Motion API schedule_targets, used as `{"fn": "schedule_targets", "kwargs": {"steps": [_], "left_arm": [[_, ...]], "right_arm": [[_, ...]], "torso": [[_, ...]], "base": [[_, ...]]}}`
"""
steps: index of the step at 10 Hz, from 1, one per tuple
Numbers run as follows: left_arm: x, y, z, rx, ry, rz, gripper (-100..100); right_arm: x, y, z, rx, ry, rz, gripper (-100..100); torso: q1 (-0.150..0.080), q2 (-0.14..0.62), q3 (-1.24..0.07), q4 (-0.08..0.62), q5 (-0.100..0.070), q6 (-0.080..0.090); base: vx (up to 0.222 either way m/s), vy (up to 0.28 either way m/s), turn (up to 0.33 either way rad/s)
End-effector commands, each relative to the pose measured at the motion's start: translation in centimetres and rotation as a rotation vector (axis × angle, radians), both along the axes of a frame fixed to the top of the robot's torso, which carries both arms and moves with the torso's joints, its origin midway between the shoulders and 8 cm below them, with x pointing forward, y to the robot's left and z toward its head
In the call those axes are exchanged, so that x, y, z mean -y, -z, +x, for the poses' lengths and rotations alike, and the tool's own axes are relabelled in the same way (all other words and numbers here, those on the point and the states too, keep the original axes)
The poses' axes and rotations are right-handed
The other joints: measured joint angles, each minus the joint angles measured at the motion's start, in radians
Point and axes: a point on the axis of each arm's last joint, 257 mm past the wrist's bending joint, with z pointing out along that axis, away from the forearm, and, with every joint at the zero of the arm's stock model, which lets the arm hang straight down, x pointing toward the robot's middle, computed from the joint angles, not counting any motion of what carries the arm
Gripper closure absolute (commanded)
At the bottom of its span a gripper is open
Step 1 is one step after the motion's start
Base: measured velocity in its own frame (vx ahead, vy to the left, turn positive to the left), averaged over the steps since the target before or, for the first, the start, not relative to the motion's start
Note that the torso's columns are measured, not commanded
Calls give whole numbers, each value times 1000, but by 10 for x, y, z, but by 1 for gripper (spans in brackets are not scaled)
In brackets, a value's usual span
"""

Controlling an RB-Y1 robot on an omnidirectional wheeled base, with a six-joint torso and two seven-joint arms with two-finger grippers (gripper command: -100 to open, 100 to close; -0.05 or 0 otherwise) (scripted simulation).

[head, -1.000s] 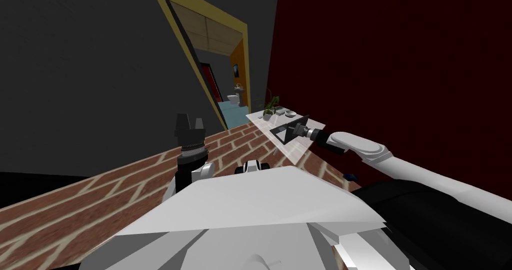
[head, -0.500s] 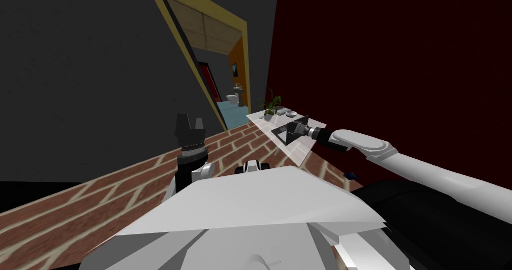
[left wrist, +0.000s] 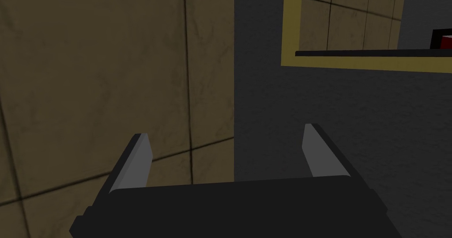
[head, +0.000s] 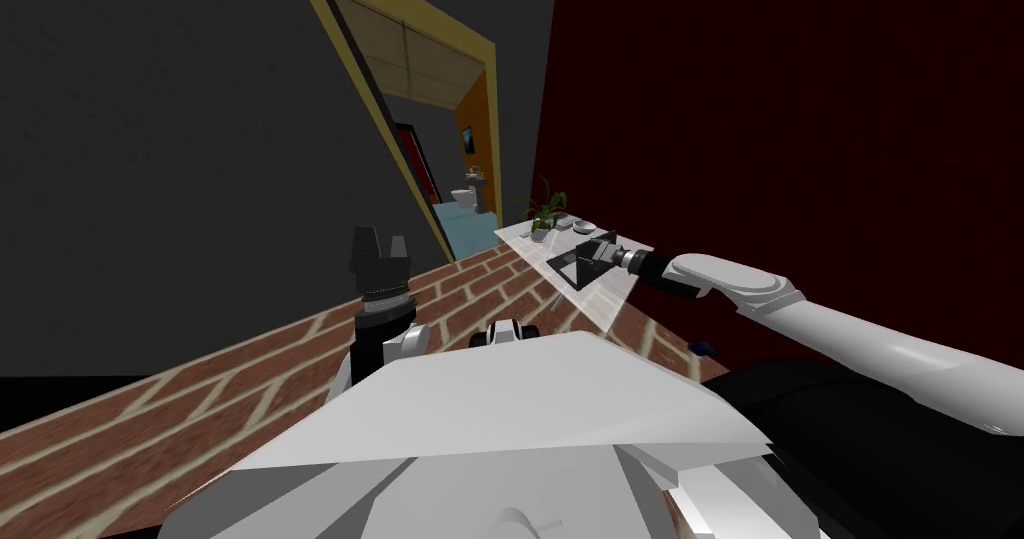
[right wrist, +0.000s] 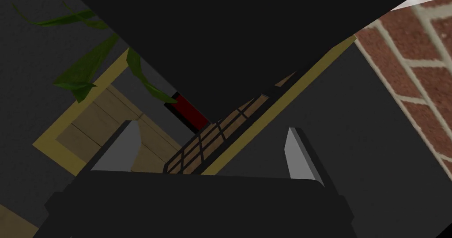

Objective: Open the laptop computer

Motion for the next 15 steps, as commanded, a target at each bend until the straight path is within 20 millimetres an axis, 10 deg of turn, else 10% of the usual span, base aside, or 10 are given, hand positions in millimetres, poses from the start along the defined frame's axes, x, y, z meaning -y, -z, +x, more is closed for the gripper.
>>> {"fn": "schedule_targets", "kwargs": {"steps": [1,2,3,14,15], "left_arm": [[0,0,0,0,0,0,0],[0,0,0,0,0,0,0],[0,0,0,0,0,0,0],[0,0,0,0,0,0,0],[0,0,0,0,0,0,0]], "right_arm": [[5,-3,1,-2,18,21,-100],[6,-3,1,-3,20,25,-100],[6,-3,1,-2,20,25,100],[3,19,-13,-224,-54,-82,100],[0,20,-15,-218,-49,-48,-100]], "torso": [[0,0,0,0,0,0],[-2,1,0,0,-1,0],[-3,1,1,0,-1,0],[1,1,1,0,0,0],[-1,3,2,1,0,0]], "base": [[19,36,-11],[4,8,3],[0,0,0],[97,52,-74],[-13,-24,76]]}}
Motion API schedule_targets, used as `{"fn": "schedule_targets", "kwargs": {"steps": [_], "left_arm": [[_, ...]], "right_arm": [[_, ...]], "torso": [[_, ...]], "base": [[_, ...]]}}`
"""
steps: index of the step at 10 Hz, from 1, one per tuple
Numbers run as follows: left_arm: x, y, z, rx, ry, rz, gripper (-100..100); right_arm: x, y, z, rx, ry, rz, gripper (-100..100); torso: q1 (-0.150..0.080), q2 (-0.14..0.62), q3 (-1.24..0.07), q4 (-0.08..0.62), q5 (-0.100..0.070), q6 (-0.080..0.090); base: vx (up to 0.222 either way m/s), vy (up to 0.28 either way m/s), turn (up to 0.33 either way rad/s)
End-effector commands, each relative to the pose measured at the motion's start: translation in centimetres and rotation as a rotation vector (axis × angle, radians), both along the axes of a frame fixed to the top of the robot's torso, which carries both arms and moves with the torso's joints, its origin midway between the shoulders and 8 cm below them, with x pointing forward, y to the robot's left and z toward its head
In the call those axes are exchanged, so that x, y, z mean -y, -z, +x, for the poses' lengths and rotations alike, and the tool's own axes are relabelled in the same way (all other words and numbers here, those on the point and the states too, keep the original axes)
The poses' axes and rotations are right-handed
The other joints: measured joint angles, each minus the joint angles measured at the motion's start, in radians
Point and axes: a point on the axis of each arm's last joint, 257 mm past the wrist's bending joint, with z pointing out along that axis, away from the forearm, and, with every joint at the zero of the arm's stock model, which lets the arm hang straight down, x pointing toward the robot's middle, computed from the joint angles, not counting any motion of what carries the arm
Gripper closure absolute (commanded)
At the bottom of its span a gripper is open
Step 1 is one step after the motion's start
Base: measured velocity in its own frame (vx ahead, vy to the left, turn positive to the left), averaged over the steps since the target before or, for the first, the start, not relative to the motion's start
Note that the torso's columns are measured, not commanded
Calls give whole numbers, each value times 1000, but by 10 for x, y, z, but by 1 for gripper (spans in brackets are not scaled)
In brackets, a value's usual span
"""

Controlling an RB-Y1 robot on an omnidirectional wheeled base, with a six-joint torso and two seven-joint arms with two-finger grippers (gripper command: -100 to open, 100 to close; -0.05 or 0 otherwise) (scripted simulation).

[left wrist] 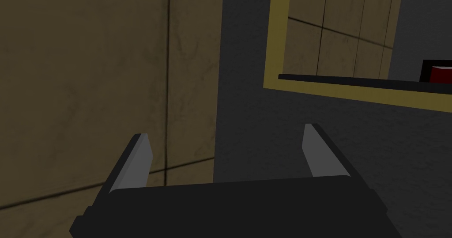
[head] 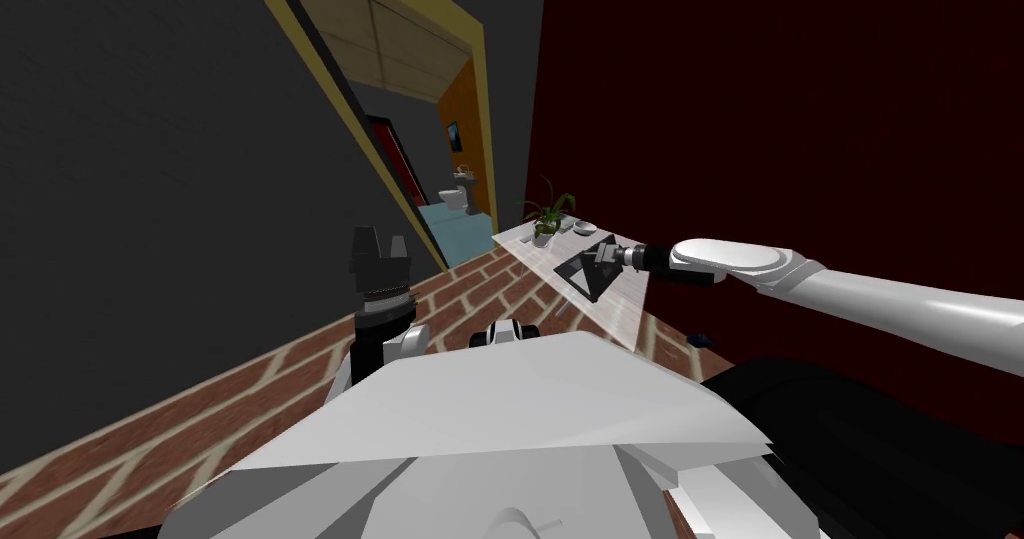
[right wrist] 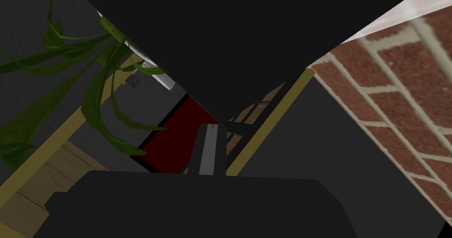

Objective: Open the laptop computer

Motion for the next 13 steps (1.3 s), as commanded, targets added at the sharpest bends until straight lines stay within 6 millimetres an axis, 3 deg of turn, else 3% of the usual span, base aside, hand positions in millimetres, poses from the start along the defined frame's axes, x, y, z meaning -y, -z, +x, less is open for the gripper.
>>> {"fn": "schedule_targets", "kwargs": {"steps": [1,12,13], "left_arm": [[0,0,0,0,0,0,0],[0,0,0,0,0,0,0],[0,0,0,0,0,0,0]], "right_arm": [[-5,2,-4,14,13,52,-100],[-24,7,-12,62,43,219,-100],[-24,7,-12,62,43,218,100]], "torso": [[-3,2,1,1,-1,0],[3,-4,-2,-1,1,0],[3,-4,-3,-1,1,0]], "base": [[-32,-58,93],[-34,-54,56],[0,0,0]]}}
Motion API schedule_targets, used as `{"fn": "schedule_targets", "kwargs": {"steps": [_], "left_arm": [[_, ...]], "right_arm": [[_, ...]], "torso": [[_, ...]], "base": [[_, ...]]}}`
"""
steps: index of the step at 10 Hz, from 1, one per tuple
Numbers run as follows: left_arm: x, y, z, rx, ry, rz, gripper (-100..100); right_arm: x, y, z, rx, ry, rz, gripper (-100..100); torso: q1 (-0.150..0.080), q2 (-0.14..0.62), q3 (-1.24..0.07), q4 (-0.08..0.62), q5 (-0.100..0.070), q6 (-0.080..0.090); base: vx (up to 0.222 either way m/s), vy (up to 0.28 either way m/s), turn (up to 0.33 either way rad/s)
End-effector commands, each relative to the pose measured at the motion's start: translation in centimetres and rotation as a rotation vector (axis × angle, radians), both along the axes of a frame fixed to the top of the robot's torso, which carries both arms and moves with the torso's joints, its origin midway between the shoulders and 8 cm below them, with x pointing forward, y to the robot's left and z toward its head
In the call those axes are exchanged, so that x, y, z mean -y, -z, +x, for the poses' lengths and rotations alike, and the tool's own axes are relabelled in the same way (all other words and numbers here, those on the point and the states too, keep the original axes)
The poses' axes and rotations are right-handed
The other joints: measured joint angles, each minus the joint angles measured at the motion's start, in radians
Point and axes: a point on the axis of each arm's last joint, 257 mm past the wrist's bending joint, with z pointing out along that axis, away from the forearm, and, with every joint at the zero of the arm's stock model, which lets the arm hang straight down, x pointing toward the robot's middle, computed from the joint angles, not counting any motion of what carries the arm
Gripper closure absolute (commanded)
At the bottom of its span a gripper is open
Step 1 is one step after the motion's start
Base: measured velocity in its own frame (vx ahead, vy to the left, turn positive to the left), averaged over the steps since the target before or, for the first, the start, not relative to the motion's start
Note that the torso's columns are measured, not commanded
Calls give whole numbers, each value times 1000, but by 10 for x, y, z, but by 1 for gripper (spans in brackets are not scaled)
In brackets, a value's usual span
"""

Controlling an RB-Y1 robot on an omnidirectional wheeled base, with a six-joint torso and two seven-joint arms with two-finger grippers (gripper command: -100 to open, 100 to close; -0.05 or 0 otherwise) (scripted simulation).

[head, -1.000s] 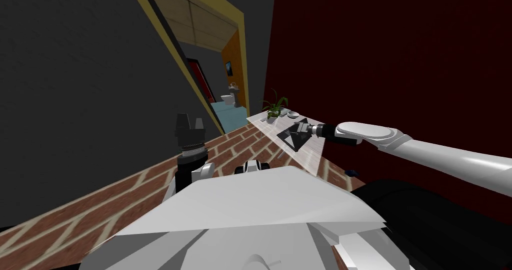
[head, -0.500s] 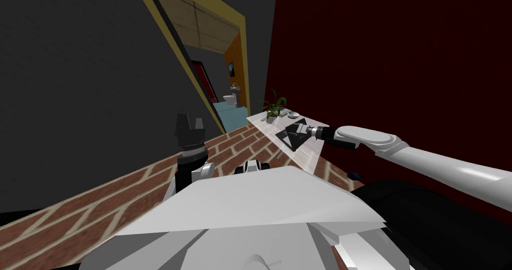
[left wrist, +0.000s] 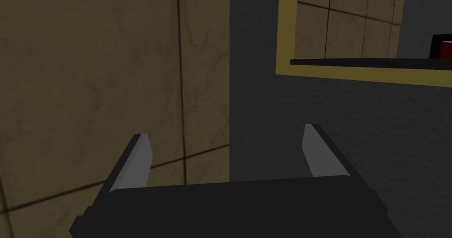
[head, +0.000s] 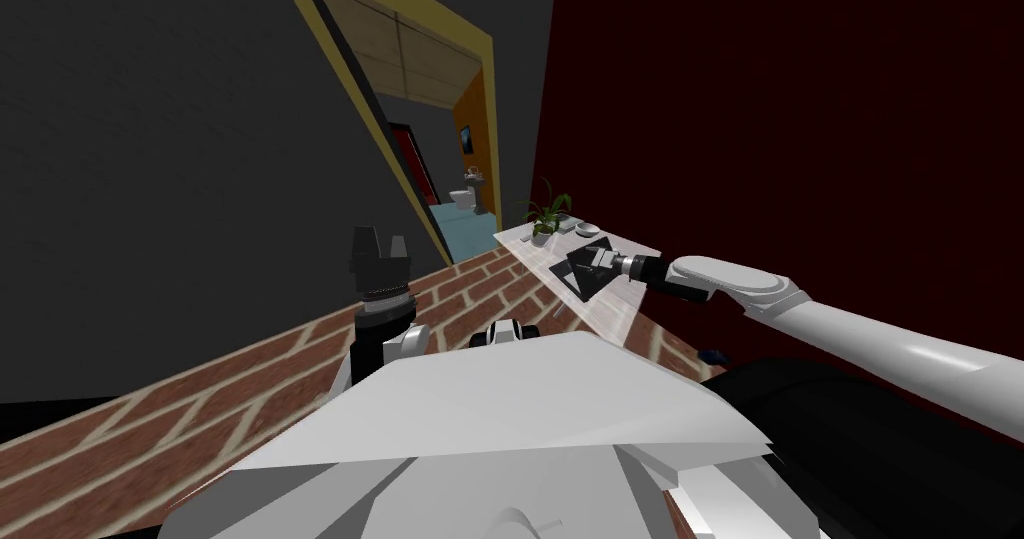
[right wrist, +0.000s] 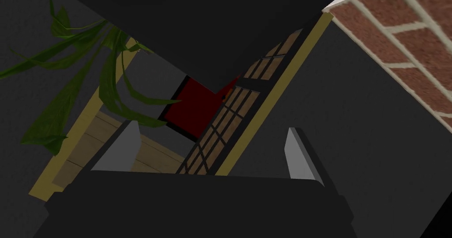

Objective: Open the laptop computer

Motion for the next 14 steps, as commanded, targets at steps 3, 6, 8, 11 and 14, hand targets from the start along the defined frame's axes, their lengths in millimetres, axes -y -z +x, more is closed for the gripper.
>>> {"fn": "schedule_targets", "kwargs": {"steps": [3,6,8,11,14], "left_arm": [[0,0,0,0,0,0,0],[0,0,0,0,0,0,0],[0,0,0,0,0,0,0],[0,0,0,0,0,0,0],[0,0,0,0,0,0,0]], "right_arm": [[28,17,13,-13,49,8,100],[38,38,18,-43,66,23,100],[54,32,29,-24,98,16,100],[62,45,38,-40,110,29,100],[82,35,59,-13,151,23,100]], "torso": [[-5,7,4,2,-2,1],[-2,1,0,0,-1,-1],[-2,1,1,0,-1,1],[-2,-1,-1,-1,-1,0],[-2,3,3,1,-1,1]], "base": [[-106,-27,108],[-85,-19,100],[-38,-5,-14],[-22,-6,74],[-76,-13,29]]}}
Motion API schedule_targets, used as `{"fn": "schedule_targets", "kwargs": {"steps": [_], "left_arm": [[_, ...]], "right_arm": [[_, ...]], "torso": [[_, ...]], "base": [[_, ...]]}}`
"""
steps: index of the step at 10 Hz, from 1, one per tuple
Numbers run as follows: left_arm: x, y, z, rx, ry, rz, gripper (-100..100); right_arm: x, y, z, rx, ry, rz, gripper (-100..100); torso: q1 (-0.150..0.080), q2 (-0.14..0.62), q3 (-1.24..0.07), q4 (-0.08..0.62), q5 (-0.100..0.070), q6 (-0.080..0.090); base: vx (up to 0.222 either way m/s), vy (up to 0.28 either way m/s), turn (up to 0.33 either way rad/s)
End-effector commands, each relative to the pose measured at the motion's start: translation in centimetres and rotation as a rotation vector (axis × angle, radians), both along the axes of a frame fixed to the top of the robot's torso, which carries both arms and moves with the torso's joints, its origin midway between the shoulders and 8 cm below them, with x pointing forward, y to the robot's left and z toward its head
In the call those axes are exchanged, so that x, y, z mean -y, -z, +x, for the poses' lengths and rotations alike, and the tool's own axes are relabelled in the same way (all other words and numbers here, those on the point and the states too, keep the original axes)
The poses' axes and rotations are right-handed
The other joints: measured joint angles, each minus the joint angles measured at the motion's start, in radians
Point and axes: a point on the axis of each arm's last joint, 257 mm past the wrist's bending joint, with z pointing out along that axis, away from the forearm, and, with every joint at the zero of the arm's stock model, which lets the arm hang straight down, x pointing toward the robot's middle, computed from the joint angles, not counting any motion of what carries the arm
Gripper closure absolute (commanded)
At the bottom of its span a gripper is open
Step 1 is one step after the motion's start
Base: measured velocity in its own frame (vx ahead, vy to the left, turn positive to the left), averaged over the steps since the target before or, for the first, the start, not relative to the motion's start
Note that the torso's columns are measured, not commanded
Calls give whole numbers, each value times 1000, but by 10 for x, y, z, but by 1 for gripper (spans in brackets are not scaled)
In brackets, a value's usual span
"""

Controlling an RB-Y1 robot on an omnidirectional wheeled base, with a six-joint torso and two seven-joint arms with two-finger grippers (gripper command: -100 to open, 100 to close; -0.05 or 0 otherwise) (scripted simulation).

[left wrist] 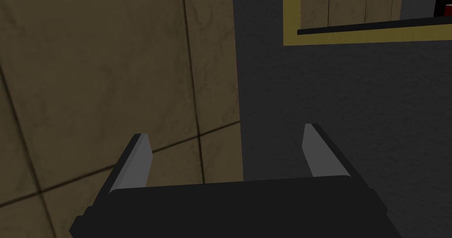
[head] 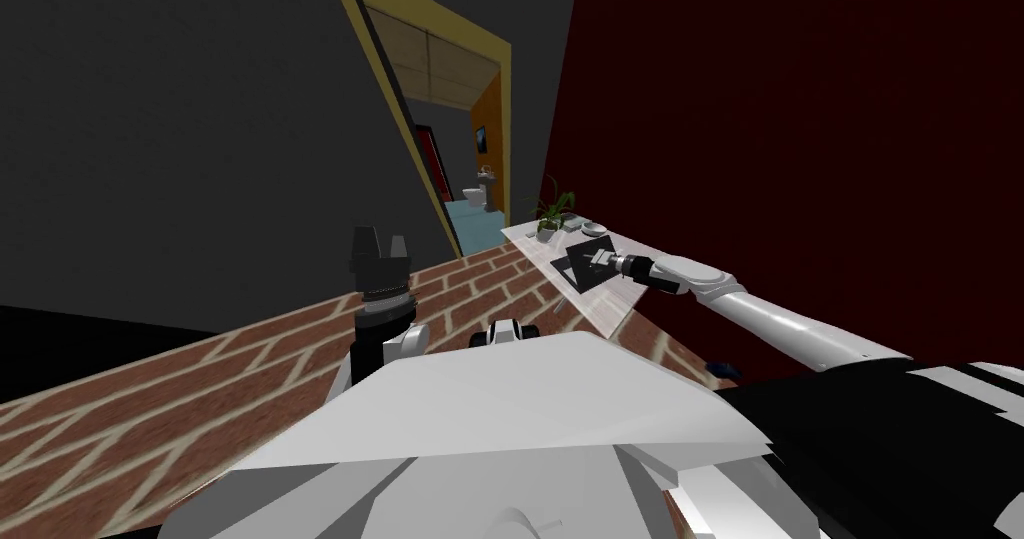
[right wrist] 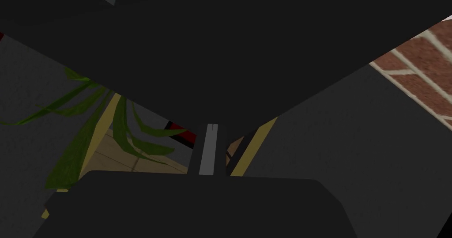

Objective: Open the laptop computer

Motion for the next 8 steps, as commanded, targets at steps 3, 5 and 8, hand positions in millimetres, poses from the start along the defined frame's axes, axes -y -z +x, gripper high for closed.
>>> {"fn": "schedule_targets", "kwargs": {"steps": [3,5,8], "left_arm": [[0,0,0,0,0,0,0],[0,0,0,0,0,0,0],[0,0,0,0,0,0,0]], "right_arm": [[13,8,16,-9,26,11,100],[21,10,27,-12,43,7,100],[24,23,37,-37,51,20,100]], "torso": [[1,-6,-4,-2,0,-1],[-1,3,2,1,0,0],[1,-6,-4,-2,0,-1]], "base": [[-36,2,78],[-95,-18,50],[-33,-9,69]]}}
